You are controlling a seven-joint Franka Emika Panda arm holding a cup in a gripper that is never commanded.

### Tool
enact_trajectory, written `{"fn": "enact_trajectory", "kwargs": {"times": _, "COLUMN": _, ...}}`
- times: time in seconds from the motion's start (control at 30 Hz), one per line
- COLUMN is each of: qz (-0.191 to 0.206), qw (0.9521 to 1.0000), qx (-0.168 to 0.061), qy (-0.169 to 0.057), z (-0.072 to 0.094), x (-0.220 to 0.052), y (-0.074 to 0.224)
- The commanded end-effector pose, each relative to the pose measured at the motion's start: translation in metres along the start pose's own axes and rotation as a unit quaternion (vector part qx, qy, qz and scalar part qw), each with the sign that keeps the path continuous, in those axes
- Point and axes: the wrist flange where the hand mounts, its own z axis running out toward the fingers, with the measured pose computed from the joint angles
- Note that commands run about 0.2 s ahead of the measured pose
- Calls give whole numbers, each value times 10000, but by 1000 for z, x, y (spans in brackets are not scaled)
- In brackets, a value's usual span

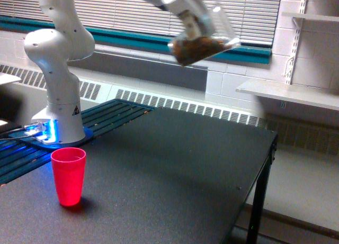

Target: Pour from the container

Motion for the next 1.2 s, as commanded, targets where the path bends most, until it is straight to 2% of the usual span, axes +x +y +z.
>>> {"fn": "enact_trajectory", "kwargs": {"times": 0.03, "qz": -165, "qw": 9998, "qx": -97, "qy": 99, "z": -10, "x": -4, "y": 42}}
{"fn": "enact_trajectory", "kwargs": {"times": 0.27, "qz": -161, "qw": 9996, "qx": -215, "qy": 123, "z": -17, "x": -14, "y": 83}}
{"fn": "enact_trajectory", "kwargs": {"times": 0.77, "qz": -207, "qw": 9991, "qx": -371, "qy": 15, "z": -28, "x": -51, "y": 160}}
{"fn": "enact_trajectory", "kwargs": {"times": 0.9, "qz": -210, "qw": 9989, "qx": -404, "qy": -56, "z": -29, "x": -66, "y": 177}}
{"fn": "enact_trajectory", "kwargs": {"times": 1.2, "qz": -201, "qw": 9980, "qx": -463, "qy": -380, "z": -36, "x": -109, "y": 209}}
